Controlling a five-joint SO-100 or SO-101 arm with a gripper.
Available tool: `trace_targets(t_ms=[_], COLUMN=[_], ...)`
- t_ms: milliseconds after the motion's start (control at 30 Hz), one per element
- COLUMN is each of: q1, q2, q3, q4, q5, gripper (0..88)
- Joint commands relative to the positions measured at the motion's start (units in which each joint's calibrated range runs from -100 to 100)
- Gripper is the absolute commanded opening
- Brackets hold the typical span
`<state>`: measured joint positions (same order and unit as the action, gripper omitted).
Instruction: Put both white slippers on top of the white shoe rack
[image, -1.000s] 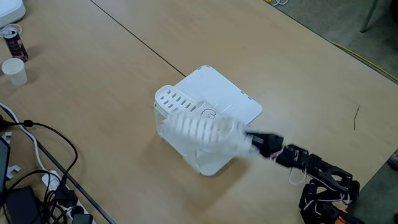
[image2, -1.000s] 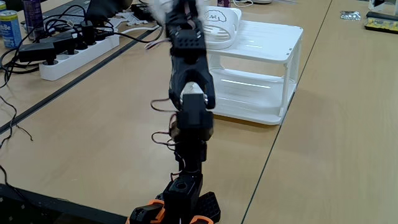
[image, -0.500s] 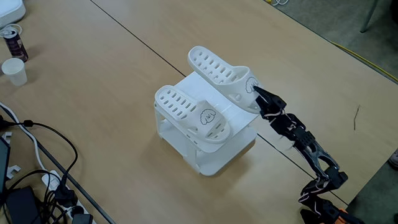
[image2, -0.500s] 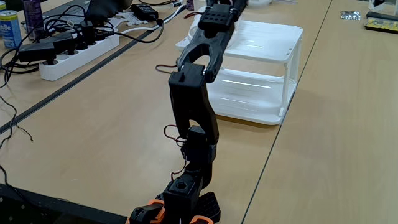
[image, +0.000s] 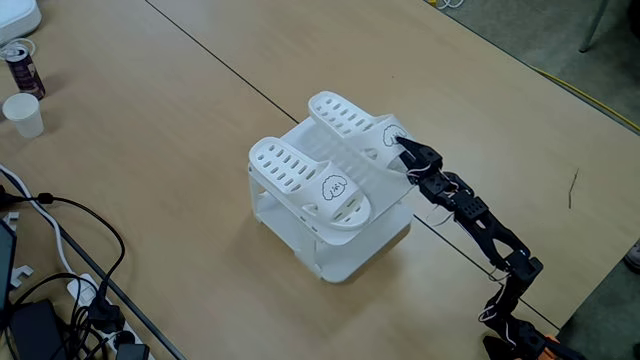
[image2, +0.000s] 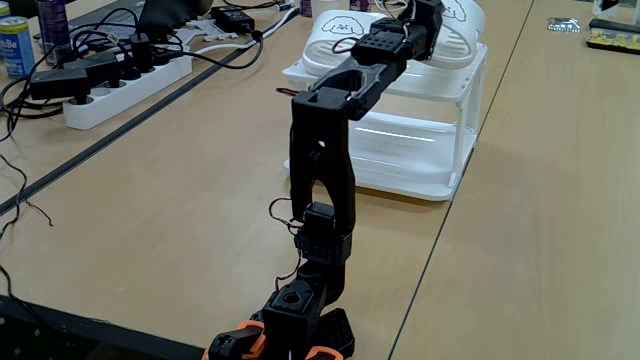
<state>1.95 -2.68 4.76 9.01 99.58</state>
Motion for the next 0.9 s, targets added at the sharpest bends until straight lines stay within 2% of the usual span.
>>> trace_targets(t_ms=[0,867], q1=[-0.5,-3.5], q2=[-0.5,2.4], q3=[-6.6,-2.4], q4=[-0.2,-0.3], q5=[0.4,0.4], gripper=[0.8,0.8])
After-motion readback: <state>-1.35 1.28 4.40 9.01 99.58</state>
